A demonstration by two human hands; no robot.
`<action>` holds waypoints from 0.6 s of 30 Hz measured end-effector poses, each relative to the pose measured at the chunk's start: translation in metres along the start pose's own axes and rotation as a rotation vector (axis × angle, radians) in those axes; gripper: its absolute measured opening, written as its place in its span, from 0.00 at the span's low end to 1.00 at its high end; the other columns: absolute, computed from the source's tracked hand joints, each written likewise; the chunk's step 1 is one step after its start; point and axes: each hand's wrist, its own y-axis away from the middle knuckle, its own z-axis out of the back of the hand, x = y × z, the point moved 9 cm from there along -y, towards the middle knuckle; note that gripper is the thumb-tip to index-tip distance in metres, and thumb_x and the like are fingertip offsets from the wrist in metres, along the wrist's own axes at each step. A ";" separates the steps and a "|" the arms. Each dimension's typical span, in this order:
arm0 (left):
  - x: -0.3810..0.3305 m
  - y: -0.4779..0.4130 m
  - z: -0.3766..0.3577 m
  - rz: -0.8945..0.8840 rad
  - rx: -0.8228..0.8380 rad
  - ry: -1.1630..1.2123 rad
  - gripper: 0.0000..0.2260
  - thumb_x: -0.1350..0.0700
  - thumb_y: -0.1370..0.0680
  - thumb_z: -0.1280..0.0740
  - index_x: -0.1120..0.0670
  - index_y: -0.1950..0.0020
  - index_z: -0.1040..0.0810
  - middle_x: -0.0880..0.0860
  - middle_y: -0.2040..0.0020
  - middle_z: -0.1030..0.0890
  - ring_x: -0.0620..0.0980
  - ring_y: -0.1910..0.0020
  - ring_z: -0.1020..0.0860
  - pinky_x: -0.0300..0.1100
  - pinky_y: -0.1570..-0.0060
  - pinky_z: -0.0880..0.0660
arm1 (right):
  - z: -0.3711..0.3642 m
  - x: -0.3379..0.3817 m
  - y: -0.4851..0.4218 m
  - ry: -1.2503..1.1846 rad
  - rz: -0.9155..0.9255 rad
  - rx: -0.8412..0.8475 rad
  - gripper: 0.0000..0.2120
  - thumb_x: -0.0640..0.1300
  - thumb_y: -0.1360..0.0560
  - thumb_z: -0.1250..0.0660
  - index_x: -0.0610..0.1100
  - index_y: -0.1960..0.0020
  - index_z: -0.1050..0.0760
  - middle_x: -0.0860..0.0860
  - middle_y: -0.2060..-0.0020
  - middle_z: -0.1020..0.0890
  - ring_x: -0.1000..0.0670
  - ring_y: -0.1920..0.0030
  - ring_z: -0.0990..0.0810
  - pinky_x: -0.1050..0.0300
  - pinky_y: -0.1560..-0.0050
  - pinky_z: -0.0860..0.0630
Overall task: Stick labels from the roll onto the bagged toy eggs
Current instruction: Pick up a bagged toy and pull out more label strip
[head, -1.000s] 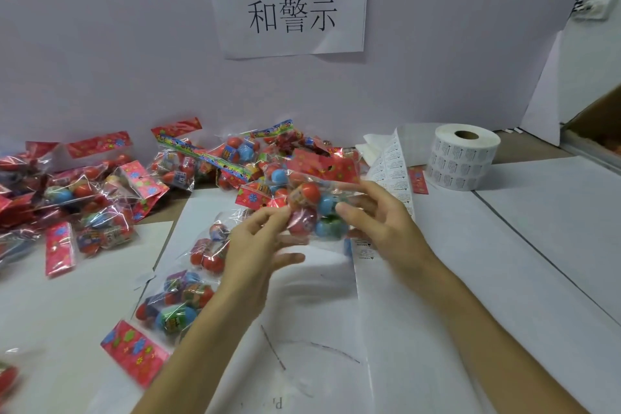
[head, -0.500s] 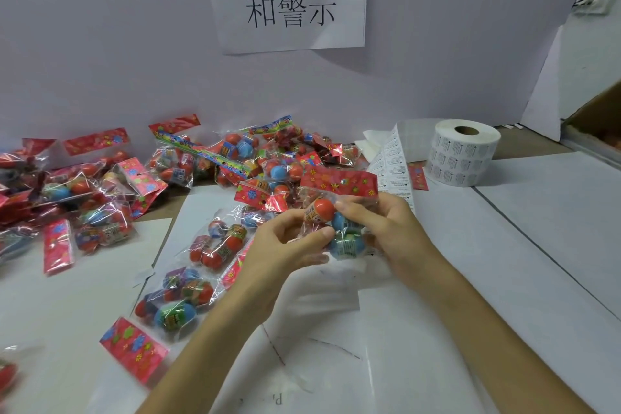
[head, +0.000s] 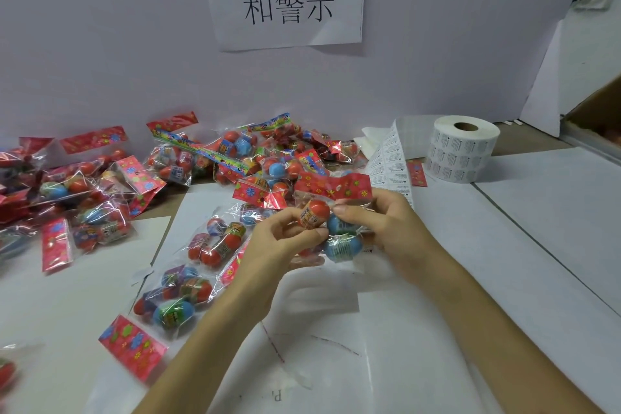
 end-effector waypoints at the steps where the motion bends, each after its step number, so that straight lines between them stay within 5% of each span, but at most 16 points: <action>1: 0.000 0.000 -0.003 -0.005 0.025 -0.010 0.13 0.59 0.23 0.25 0.59 0.40 0.19 0.56 0.48 0.13 0.56 0.48 0.14 0.47 0.52 0.17 | 0.001 0.000 0.000 -0.003 0.005 -0.002 0.04 0.39 0.25 0.26 0.43 0.51 0.16 0.40 0.51 0.14 0.38 0.49 0.14 0.39 0.48 0.18; 5: -0.003 0.001 -0.002 -0.034 -0.017 0.022 0.13 0.46 0.25 0.25 0.53 0.46 0.15 0.55 0.48 0.14 0.53 0.46 0.16 0.46 0.49 0.18 | 0.001 0.000 0.000 0.016 0.012 0.010 0.03 0.36 0.27 0.25 0.42 0.53 0.15 0.39 0.53 0.14 0.43 0.54 0.13 0.44 0.50 0.17; 9: -0.004 0.000 0.013 -0.062 -0.172 -0.011 0.07 0.53 0.22 0.27 0.51 0.60 0.13 0.54 0.56 0.14 0.49 0.55 0.16 0.44 0.55 0.17 | -0.007 0.000 0.002 0.025 0.034 0.046 0.06 0.34 0.27 0.25 0.43 0.54 0.15 0.44 0.57 0.12 0.47 0.56 0.13 0.55 0.57 0.16; 14: -0.003 0.000 0.015 -0.062 -0.203 -0.004 0.07 0.51 0.25 0.26 0.53 0.60 0.14 0.54 0.59 0.14 0.47 0.59 0.15 0.35 0.63 0.20 | -0.009 -0.001 0.003 0.056 0.021 0.034 0.07 0.34 0.27 0.25 0.43 0.51 0.16 0.46 0.57 0.12 0.48 0.55 0.12 0.57 0.57 0.17; 18: -0.003 0.001 0.017 -0.057 -0.211 -0.005 0.10 0.48 0.29 0.26 0.54 0.58 0.13 0.57 0.58 0.13 0.51 0.59 0.15 0.40 0.62 0.19 | -0.009 0.001 0.004 0.065 0.025 0.032 0.08 0.34 0.28 0.24 0.44 0.51 0.16 0.46 0.57 0.12 0.49 0.56 0.12 0.59 0.59 0.17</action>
